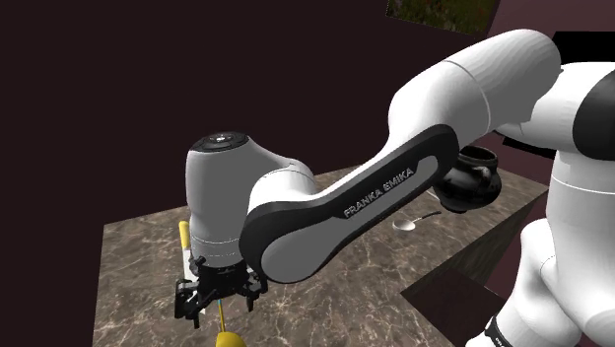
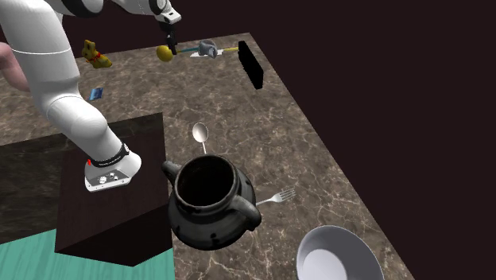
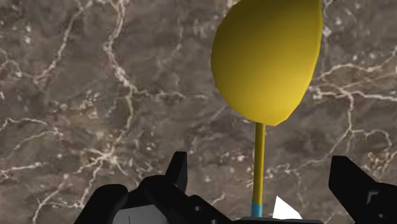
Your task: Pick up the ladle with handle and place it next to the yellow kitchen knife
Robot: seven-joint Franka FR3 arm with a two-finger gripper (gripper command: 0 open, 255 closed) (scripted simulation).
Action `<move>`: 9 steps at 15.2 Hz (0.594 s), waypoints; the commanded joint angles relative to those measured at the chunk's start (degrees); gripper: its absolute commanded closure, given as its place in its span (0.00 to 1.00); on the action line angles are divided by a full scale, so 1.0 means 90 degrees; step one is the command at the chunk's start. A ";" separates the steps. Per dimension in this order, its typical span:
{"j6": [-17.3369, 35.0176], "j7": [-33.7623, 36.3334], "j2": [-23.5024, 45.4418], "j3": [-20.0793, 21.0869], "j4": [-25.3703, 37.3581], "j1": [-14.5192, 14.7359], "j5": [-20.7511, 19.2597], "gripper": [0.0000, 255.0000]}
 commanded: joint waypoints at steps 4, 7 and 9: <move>-0.0459 -0.0078 -0.0276 0.0051 0.0200 -0.0040 0.0135 0.00; -0.0459 -0.0077 -0.0275 0.0051 0.0201 -0.0040 0.0134 0.00; -0.0459 -0.0077 -0.0275 0.0051 0.0201 -0.0040 0.0134 0.00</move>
